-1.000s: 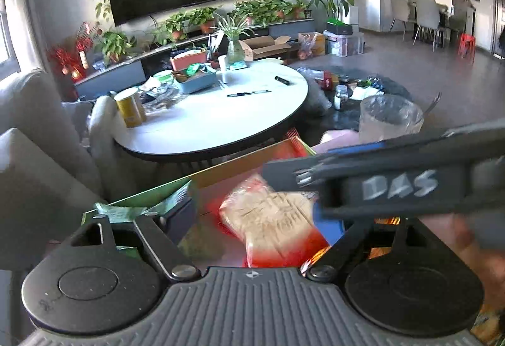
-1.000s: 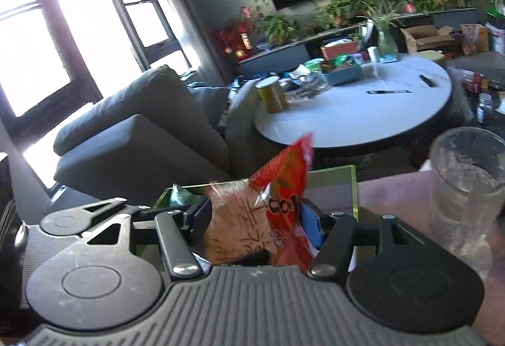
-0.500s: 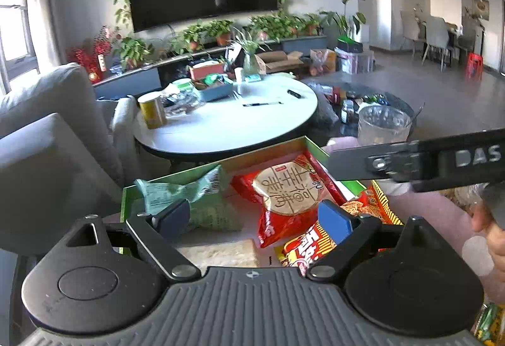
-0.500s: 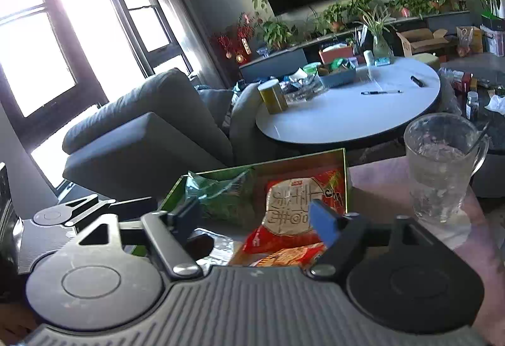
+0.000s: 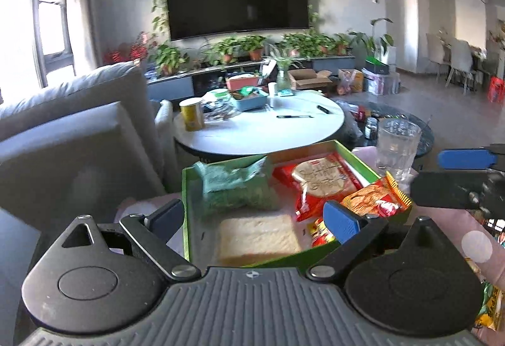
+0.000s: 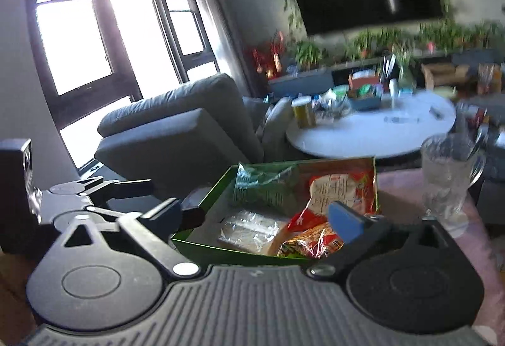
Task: Organize snacks
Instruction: 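Reach the right gripper to the red chip bag on the table and grasp it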
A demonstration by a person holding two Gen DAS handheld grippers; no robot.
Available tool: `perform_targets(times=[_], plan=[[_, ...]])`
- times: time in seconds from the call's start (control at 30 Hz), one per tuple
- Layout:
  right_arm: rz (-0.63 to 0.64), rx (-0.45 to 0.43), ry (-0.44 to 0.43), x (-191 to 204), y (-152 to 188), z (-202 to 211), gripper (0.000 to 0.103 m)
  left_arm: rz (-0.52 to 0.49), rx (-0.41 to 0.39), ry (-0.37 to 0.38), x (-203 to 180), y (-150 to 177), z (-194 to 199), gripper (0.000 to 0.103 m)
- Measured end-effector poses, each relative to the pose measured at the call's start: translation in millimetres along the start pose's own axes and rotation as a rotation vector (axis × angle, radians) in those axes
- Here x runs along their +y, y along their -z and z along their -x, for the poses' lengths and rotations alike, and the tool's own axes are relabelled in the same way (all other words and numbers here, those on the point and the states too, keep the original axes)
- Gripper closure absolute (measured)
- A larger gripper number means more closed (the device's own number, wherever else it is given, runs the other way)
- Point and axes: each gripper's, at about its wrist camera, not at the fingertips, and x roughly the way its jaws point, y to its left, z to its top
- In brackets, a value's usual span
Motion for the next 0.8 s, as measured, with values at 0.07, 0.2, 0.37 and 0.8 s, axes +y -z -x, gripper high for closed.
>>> perform_targets(times=[0.07,0.2,0.37,0.8], plan=[[0.051,-0.03,0.024,12,6,7,0.043,0.032,-0.002,-0.006,9,6,8,0.006],[0.119,-0.025,0.044,31,19,12,0.043,0.078,0.005,-0.034,27,23,20,0.003],[0.087,0.085,0.008,41,36,2,0.043,0.111,0.06,-0.058,45,53,24,0.003],[-0.026,0.249,-0.024,50,56,-27,0.043,0.158,0.198,-0.023,65,115,17,0.003]])
